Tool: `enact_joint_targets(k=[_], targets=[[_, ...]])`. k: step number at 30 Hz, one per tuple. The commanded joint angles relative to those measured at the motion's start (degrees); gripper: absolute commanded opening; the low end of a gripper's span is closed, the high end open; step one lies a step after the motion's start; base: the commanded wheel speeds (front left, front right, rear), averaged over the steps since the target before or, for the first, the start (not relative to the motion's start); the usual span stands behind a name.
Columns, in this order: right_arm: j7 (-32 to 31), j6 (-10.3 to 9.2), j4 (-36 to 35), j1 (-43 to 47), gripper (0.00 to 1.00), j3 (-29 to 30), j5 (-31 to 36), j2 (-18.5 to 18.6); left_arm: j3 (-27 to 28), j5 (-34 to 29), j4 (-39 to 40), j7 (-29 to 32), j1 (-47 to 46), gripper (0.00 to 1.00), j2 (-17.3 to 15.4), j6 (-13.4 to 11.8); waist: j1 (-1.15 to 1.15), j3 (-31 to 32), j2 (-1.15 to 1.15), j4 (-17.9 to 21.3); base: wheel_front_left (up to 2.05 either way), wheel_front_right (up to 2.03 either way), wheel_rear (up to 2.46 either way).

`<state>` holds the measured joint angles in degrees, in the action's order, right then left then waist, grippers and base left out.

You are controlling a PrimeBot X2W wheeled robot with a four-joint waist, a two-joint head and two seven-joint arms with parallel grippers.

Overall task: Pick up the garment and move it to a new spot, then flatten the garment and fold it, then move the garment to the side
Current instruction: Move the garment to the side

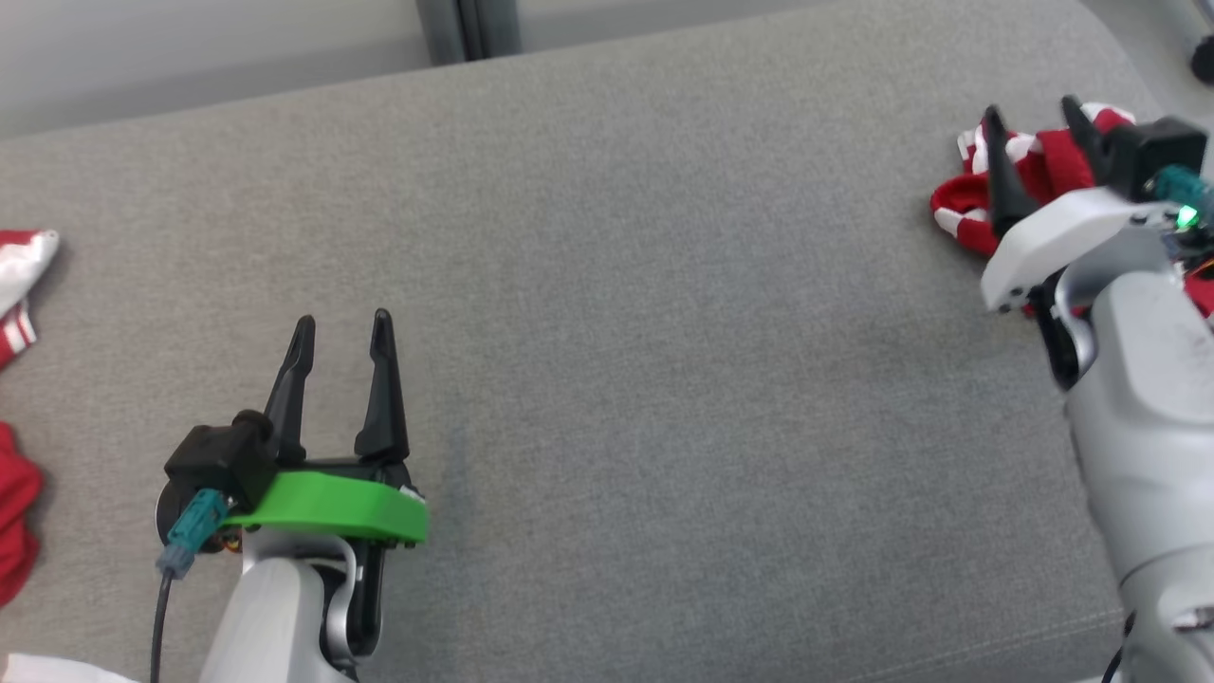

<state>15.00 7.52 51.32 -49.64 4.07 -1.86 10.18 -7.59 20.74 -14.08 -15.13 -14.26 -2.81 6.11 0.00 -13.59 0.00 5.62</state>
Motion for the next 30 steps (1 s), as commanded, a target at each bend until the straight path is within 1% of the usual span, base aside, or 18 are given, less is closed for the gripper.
enact_joint_targets(k=[1,7,11,14,17,21,25,30], targets=[[0.21,-0.06,-2.48,3.43,1.0,0.45,0.4,-1.11,0.61,0.45,-0.7,-0.02,1.38,1.0,-0.17,-0.35,0.0,3.99,0.0,-1.83,0.0,0.0,0.0],[0.24,-0.06,-12.29,14.78,1.0,1.32,1.43,-5.22,2.16,1.51,-2.86,-0.03,4.92,1.0,-0.17,-1.22,0.0,8.17,0.0,-4.0,0.0,0.0,0.0],[0.24,-0.06,-18.19,22.31,1.0,2.01,1.96,-6.74,3.11,1.72,-4.03,-0.02,7.91,1.0,-0.17,-1.91,0.0,9.98,0.0,-5.18,0.0,0.0,0.0],[0.24,-0.06,-21.51,27.2,1.0,2.32,0.17,-7.11,3.18,1.97,-4.75,-0.02,9.68,1.0,-0.17,-2.0,0.0,10.9,0.0,-5.96,0.0,0.0,0.0],[0.25,-0.06,-24.44,32.19,1.0,1.16,-2.67,-7.2,3.22,2.52,-5.24,-0.03,11.4,1.0,-0.17,-2.13,0.0,11.63,0.0,-6.72,0.0,0.0,0.0],[0.25,-0.06,-28.01,37.44,1.0,0.55,-4.36,-7.18,2.66,2.92,-5.73,-0.02,12.72,1.0,-0.17,-2.06,0.0,12.3,0.0,-7.44,0.0,0.0,0.0],[0.24,-0.06,-31.2,41.02,1.0,-0.22,-5.43,-7.14,2.2,3.32,-6.13,-0.02,12.95,1.0,-0.17,-2.34,0.0,12.68,0.0,-7.77,0.0,0.0,0.0],[0.25,-0.06,-33.09,43.74,1.0,-1.14,-6.11,-7.17,1.81,3.12,-6.18,-0.02,13.09,1.0,-0.17,-2.56,0.0,12.91,0.0,-7.63,0.0,0.0,0.0]])
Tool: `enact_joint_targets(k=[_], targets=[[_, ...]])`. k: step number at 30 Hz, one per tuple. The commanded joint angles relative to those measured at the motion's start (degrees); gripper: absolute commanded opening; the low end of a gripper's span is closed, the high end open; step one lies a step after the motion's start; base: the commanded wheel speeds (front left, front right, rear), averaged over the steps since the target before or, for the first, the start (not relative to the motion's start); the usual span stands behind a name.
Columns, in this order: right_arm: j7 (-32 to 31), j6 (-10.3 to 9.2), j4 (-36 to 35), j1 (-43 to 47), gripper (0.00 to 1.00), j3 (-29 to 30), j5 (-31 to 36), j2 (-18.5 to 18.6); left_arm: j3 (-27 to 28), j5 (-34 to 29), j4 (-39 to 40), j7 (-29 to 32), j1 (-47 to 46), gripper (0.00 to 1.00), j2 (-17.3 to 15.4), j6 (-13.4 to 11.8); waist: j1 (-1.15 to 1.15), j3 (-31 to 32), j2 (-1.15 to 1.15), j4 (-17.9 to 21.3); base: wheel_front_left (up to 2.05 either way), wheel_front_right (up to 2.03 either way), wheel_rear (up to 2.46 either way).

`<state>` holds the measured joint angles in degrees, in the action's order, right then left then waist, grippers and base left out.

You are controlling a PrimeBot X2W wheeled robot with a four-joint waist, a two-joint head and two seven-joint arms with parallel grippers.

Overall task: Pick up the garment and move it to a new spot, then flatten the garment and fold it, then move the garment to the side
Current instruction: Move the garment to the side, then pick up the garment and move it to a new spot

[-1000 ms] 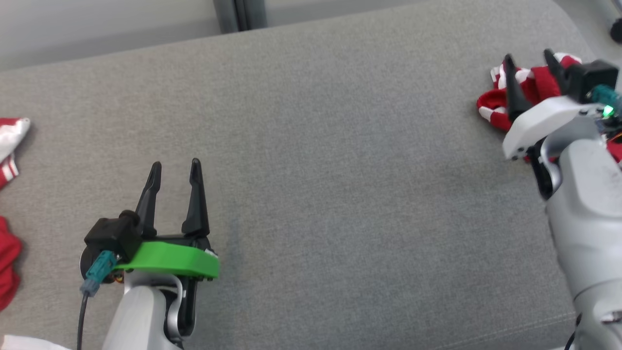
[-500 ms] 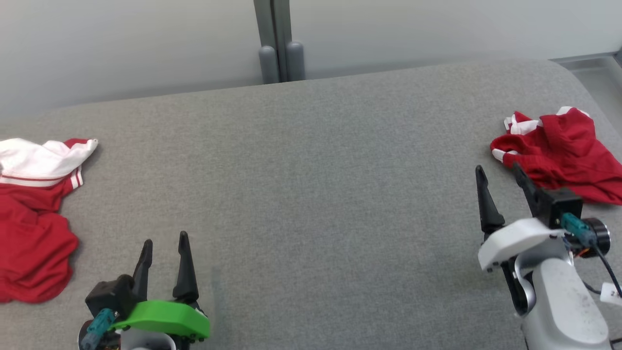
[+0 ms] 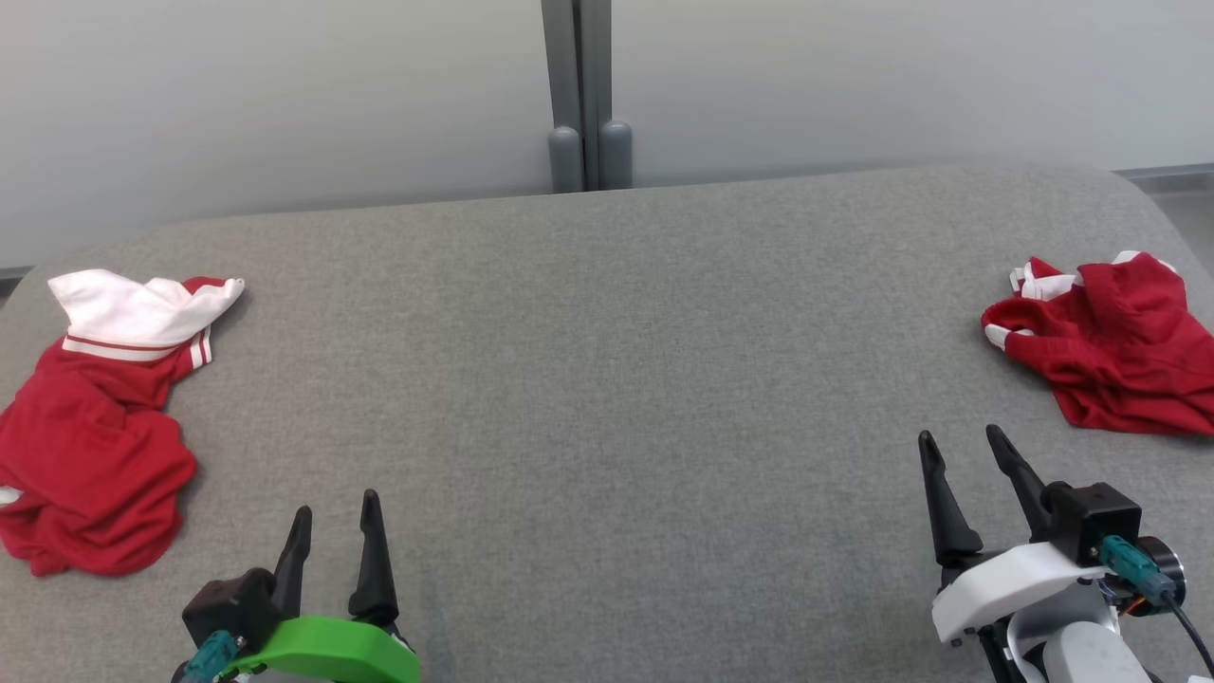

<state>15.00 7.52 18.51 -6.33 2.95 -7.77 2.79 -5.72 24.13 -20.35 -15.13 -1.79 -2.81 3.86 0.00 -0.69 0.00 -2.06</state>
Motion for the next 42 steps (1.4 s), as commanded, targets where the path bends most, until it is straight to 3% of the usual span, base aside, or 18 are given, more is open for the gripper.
enact_joint_targets(k=[1,14,32,42], targets=[[0.25,-0.06,-0.48,0.72,1.0,-0.26,-0.31,0.22,-0.15,-0.29,0.14,-0.02,0.65,1.0,-0.17,-0.3,0.0,0.01,0.0,0.14,0.0,0.0,0.0],[0.26,-0.06,-0.17,1.27,1.0,-0.34,-0.14,0.2,-1.3,-0.26,0.71,-0.02,-0.66,1.0,-0.18,-0.4,0.0,0.08,0.0,-0.78,0.0,0.0,0.0],[0.26,-0.06,-0.5,0.04,1.0,-1.87,-0.47,0.21,-0.84,-1.87,1.65,-0.02,-0.54,1.0,-0.17,0.08,0.0,0.52,0.0,-18.32,0.0,0.0,0.0],[0.25,-0.06,-0.13,-0.85,1.0,-3.81,-1.36,0.23,0.11,-2.21,2.44,-0.02,0.14,1.0,-0.16,0.57,0.0,-0.25,0.0,-22.4,0.0,0.0,0.0]])
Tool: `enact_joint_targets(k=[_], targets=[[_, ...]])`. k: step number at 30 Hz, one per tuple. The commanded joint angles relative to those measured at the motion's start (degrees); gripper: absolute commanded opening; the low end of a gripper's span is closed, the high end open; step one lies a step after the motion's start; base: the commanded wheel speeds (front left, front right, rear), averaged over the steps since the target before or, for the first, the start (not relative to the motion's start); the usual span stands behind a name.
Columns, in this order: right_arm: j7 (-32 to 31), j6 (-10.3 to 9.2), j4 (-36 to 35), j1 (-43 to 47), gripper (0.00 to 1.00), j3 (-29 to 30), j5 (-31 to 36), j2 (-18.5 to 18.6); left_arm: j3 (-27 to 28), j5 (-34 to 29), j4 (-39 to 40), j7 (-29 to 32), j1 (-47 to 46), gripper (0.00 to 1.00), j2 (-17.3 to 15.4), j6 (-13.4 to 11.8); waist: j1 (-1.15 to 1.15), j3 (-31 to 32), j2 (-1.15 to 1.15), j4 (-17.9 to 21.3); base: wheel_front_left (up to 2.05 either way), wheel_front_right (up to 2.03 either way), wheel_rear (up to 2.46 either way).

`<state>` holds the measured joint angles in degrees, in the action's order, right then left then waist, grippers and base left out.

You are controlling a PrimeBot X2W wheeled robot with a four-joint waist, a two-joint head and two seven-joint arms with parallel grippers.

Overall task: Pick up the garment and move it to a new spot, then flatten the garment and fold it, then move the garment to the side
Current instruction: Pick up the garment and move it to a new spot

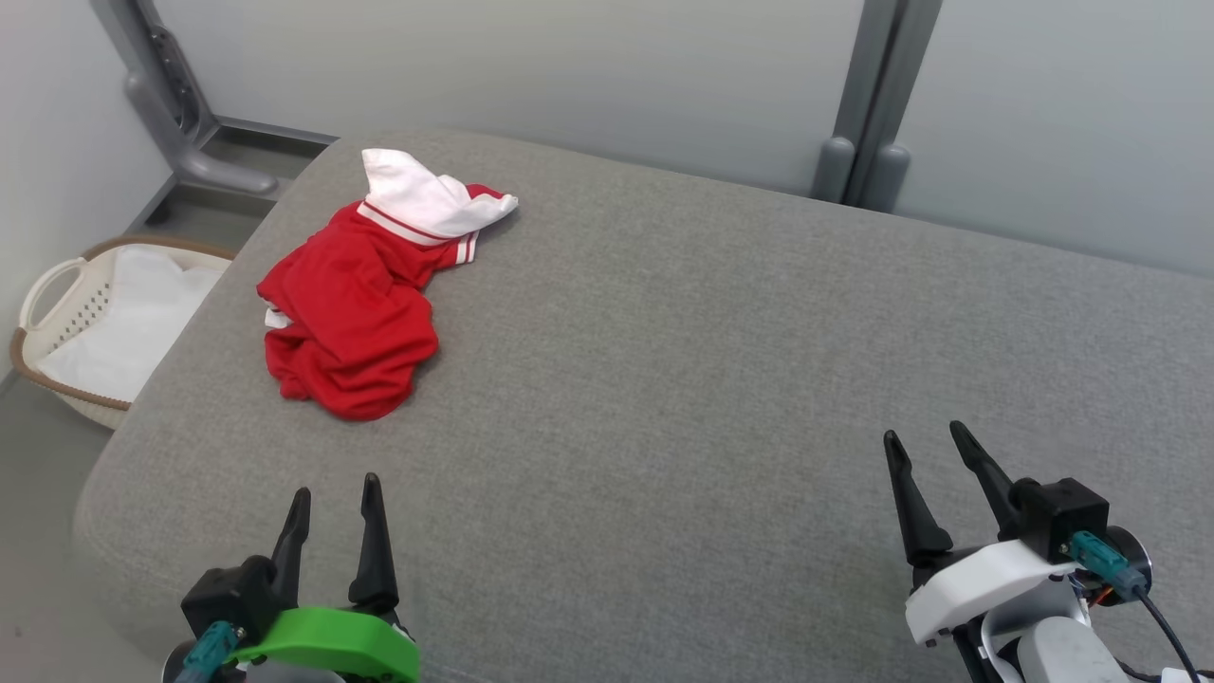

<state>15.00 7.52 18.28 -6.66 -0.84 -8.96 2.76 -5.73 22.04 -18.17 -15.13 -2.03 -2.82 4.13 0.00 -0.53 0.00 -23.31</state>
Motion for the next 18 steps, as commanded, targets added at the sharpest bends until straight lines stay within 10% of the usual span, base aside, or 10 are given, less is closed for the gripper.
enact_joint_targets(k=[1,18], targets=[[0.26,-0.06,0.07,-0.54,1.0,-0.1,-0.12,0.25,0.2,-0.13,0.32,-0.01,0.44,1.0,-0.15,0.35,0.0,-0.5,0.0,-1.23,0.0,0.0,0.0],[0.26,-0.06,-1.3,-2.83,1.0,-0.49,3.02,0.25,5.83,-3.64,1.3,-0.02,-10.4,1.0,-6.17,1.35,0.0,-4.04,0.0,1.32,0.0,0.0,0.0]])
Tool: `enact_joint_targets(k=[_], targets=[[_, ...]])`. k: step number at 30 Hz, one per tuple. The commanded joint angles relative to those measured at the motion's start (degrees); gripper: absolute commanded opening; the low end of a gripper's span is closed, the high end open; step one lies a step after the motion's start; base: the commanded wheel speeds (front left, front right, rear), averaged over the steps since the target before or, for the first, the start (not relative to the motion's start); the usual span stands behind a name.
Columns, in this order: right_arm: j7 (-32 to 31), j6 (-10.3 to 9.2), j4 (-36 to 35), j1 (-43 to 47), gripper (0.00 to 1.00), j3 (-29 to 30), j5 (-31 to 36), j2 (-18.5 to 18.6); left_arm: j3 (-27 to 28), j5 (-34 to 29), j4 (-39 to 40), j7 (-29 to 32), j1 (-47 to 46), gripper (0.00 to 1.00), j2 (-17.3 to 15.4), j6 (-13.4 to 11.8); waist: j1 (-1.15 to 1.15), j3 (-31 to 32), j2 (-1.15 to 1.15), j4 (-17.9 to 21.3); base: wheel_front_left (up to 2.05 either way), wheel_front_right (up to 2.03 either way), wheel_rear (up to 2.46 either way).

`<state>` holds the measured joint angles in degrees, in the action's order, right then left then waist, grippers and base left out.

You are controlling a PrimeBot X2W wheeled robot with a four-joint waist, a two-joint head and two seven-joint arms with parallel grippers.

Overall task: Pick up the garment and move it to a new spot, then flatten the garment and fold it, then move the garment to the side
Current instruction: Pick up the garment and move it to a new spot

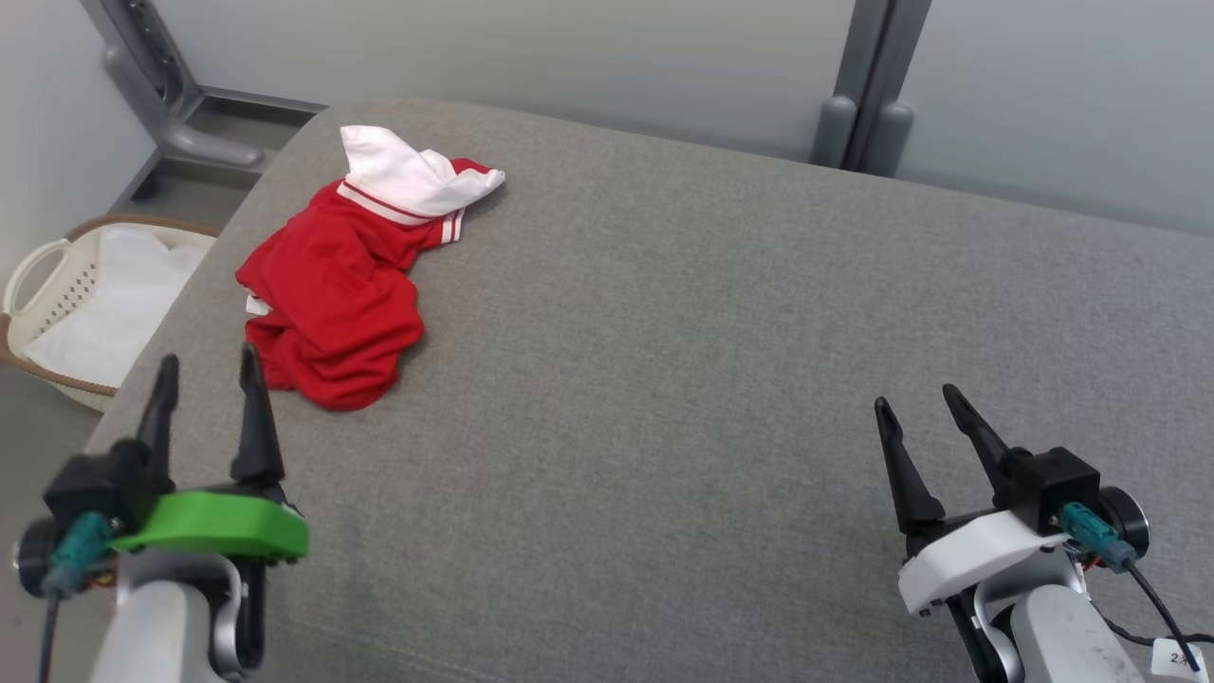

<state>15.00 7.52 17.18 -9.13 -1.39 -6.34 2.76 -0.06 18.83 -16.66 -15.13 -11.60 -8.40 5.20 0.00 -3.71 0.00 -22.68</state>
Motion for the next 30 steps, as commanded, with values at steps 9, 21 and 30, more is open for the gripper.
enact_joint_targets(k=[9,21,30], targets=[[0.26,-0.06,-0.48,-3.35,1.0,-0.32,3.01,0.25,1.37,1.26,-10.9,2.02,-16.72,1.0,-7.29,1.36,0.0,-4.91,0.0,3.2,0.0,0.0,0.0],[0.26,-0.07,-0.75,-7.78,1.0,-1.7,6.09,0.25,-0.27,5.98,-32.6,12.42,-28.28,1.0,-8.26,2.1,0.0,-12.92,0.0,7.57,0.0,0.0,0.0],[0.26,-0.07,-1.56,-11.16,1.0,-2.13,7.86,0.23,-1.47,8.39,-42.7,18.31,-33.6,1.0,-8.34,2.27,0.0,-19.4,0.0,9.87,0.0,0.0,0.0]])
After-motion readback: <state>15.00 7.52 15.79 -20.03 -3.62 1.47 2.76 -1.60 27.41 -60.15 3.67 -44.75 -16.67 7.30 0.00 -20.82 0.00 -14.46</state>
